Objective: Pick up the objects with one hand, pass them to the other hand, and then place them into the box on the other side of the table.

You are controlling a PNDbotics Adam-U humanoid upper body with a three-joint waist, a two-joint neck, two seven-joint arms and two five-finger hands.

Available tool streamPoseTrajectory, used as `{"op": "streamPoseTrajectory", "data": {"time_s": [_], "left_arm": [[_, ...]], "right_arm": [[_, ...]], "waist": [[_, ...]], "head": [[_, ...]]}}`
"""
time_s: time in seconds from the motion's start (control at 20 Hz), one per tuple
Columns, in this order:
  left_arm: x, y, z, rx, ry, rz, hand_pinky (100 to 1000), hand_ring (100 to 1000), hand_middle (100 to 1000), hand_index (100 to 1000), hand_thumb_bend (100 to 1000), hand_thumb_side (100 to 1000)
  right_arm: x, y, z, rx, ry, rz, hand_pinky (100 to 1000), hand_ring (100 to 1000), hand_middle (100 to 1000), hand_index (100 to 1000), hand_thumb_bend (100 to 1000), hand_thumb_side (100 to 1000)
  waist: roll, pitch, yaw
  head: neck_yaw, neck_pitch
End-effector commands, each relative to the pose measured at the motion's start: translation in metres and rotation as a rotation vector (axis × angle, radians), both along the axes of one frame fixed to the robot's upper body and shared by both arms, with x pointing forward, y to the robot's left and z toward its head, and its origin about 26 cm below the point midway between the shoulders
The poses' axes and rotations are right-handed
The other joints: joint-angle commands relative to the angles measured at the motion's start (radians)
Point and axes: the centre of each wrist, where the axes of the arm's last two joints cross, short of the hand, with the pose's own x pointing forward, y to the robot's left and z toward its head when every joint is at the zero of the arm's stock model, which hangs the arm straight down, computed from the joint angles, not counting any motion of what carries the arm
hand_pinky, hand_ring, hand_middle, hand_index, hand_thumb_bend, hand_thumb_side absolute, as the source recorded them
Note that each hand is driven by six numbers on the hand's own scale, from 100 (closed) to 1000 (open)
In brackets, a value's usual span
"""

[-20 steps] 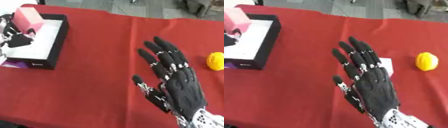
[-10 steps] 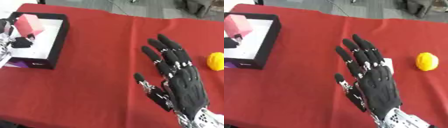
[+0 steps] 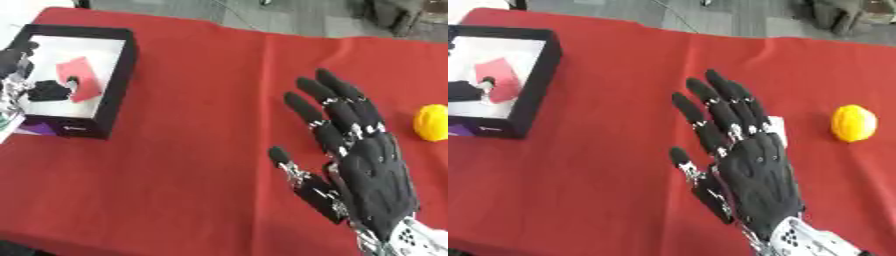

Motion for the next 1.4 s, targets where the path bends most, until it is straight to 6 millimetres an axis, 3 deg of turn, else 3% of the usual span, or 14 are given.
{"op": "streamPoseTrajectory", "data": {"time_s": [0.05,0.15,0.25,0.3,0.35,0.4,0.5,0.75,0.9,1.1,1.2,1.3,1.35,1.4], "left_arm": [[-0.001,0.005,0.018,0.025,-0.021,0.014,1000,977,905,997,305,179],[-0.001,0.005,0.021,0.028,-0.015,0.011,1000,975,903,995,288,100],[-0.002,0.005,0.022,0.028,-0.013,0.006,1000,966,890,979,189,137],[-0.002,0.005,0.023,0.027,-0.016,0.006,1000,958,877,965,100,207],[-0.003,0.004,0.025,0.029,-0.026,0.007,1000,950,867,957,100,287],[-0.004,0.002,0.028,0.030,-0.046,0.009,982,924,844,936,100,455],[-0.008,-0.003,0.036,0.025,-0.095,0.000,928,885,827,892,100,586],[-0.024,-0.022,0.048,-0.003,-0.171,-0.113,808,797,845,870,100,662],[-0.034,-0.035,0.052,-0.015,-0.193,-0.217,742,748,792,824,100,479],[-0.067,-0.061,0.053,-0.099,-0.288,-0.442,736,754,801,825,100,720],[-0.077,-0.067,0.053,-0.169,-0.327,-0.491,738,759,807,826,100,788],[-0.082,-0.070,0.051,-0.226,-0.342,-0.512,744,766,814,830,100,833],[-0.083,-0.071,0.050,-0.247,-0.349,-0.520,740,764,812,827,100,788],[-0.084,-0.072,0.049,-0.262,-0.354,-0.523,737,762,809,823,100,747]], "right_arm": [[-0.001,0.000,0.004,0.011,-0.013,0.006,851,922,830,861,518,100],[-0.001,0.000,0.004,0.012,-0.012,0.006,850,922,830,860,518,100],[-0.001,0.000,0.003,0.013,-0.011,0.005,851,921,829,860,517,100],[-0.001,0.000,0.003,0.013,-0.011,0.004,851,921,829,860,516,100],[-0.001,-0.001,0.003,0.014,-0.012,0.003,851,921,830,860,516,100],[-0.001,-0.001,0.004,0.015,-0.013,0.001,851,921,830,860,516,100],[0.000,-0.002,0.004,0.020,-0.017,-0.006,850,920,830,861,516,100],[0.005,-0.009,0.011,0.059,-0.029,-0.044,836,915,829,856,517,100],[0.009,-0.015,0.017,0.099,-0.023,-0.081,819,909,822,846,515,100],[0.016,-0.025,0.028,0.184,-0.010,-0.131,796,910,814,841,516,100],[0.019,-0.030,0.032,0.214,0.002,-0.142,790,914,816,844,503,100],[0.021,-0.035,0.036,0.236,0.024,-0.149,788,919,818,845,334,100],[0.022,-0.037,0.038,0.243,0.037,-0.152,786,923,821,848,218,100],[0.023,-0.040,0.040,0.250,0.051,-0.154,783,924,822,850,186,100]], "waist": [[0.008,-0.021,0.002],[0.009,-0.021,0.002],[0.009,-0.022,0.002],[0.009,-0.022,0.002],[0.009,-0.022,0.003],[0.009,-0.023,0.003],[0.008,-0.024,0.004],[0.006,-0.028,0.004],[0.006,-0.030,0.003],[0.004,-0.029,-0.002],[0.004,-0.028,-0.005],[0.005,-0.028,-0.007],[0.005,-0.027,-0.008],[0.005,-0.027,-0.008]], "head": [[0.004,-0.010],[0.003,-0.009],[0.003,-0.008],[0.002,-0.007],[0.001,-0.005],[-0.003,-0.004],[-0.015,0.000],[-0.057,0.011],[-0.081,0.016],[-0.111,0.018],[-0.120,0.020],[-0.127,0.021],[-0.131,0.021],[-0.135,0.021]]}}
